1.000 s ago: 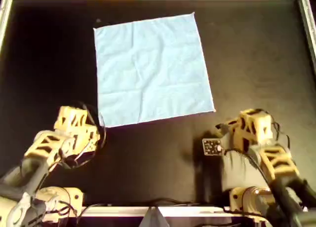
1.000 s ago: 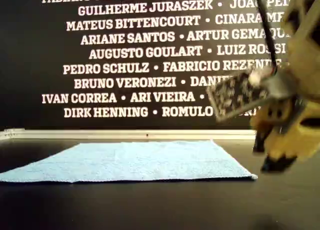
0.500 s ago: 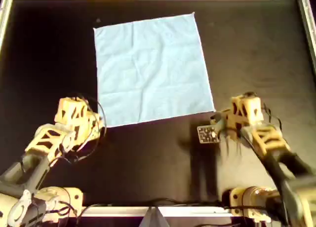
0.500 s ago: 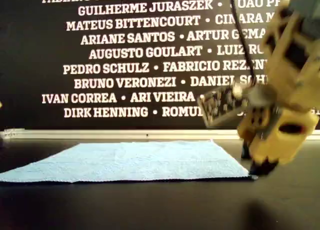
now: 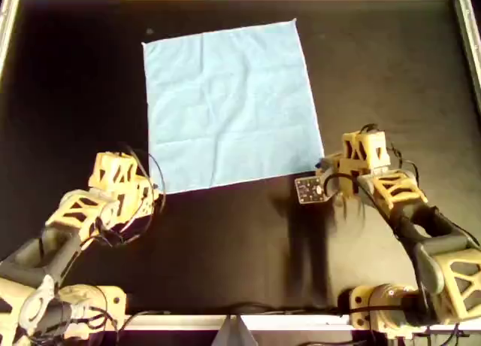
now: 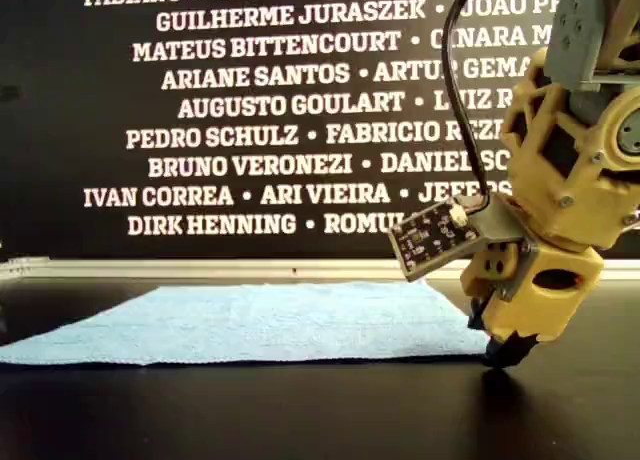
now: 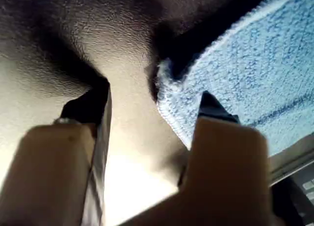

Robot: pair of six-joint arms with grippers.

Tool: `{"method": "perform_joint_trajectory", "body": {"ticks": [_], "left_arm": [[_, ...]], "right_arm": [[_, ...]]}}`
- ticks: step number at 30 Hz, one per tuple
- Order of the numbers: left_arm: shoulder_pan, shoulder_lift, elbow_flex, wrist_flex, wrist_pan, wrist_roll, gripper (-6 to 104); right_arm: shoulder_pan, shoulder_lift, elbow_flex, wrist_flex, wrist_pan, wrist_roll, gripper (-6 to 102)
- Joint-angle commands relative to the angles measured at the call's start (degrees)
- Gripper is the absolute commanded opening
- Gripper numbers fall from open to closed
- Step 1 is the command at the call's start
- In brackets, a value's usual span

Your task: Fold a cloth

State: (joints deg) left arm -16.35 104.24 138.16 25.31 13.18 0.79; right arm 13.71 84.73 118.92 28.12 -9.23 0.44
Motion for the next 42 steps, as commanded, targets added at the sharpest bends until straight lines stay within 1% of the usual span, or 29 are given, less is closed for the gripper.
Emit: {"method": "perform_joint_trajectory", "body": {"ticks": [1,8,15,17,21,23,26,29,30,32,36,39,42], "left_arm": [[-1.41,-1.32,-0.88,-1.41,0.18,-0.09,64],[-1.41,-5.27,-3.69,-1.49,0.18,-0.09,64],[-1.32,-9.76,-7.82,-1.32,0.09,-0.26,64],[-1.23,-10.81,-8.88,-1.32,0.09,-1.58,64],[-0.97,-12.3,-10.55,-1.32,0.0,-5.89,64],[-0.79,-12.74,-10.81,-1.32,0.0,-6.94,64],[-0.79,-12.83,-10.81,-1.32,0.0,-7.03,64],[-0.97,-12.74,-10.2,-1.32,0.0,-7.03,64],[-1.14,-12.22,-9.84,-1.32,0.0,-6.5,64],[-1.23,-11.69,-9.76,-1.32,0.09,-6.94,63],[-1.32,-11.69,-10.11,-1.32,0.09,-6.15,63],[-1.32,-11.69,-10.55,-1.23,0.09,-6.15,63],[-1.05,-11.69,-10.81,-1.23,0.0,-6.15,58]], "right_arm": [[0.0,0.44,-3.34,-1.67,0.26,0.26,65],[-0.09,-0.79,-4.13,-1.67,0.35,0.26,65],[-0.09,-6.15,-10.63,-1.23,0.26,0.26,65],[0.0,-6.59,-11.25,-0.88,0.26,0.26,65],[-0.18,-6.68,-11.43,-0.88,0.26,0.26,64],[-0.26,-6.68,-11.43,-0.88,0.26,0.26,64],[-0.35,-6.68,-11.43,-0.88,0.26,0.26,64],[-0.35,-6.68,-11.43,-0.88,-0.35,0.26,64],[-0.35,-6.68,-11.43,-0.88,-0.44,0.26,64],[-0.35,-6.68,-11.34,-0.88,-0.53,0.26,64],[-0.26,-6.68,-11.34,-0.88,-0.62,0.26,63],[-0.18,-6.59,-11.34,-0.88,-0.62,0.26,58],[0.0,-6.5,-11.43,-0.97,-0.62,0.26,47]]}}
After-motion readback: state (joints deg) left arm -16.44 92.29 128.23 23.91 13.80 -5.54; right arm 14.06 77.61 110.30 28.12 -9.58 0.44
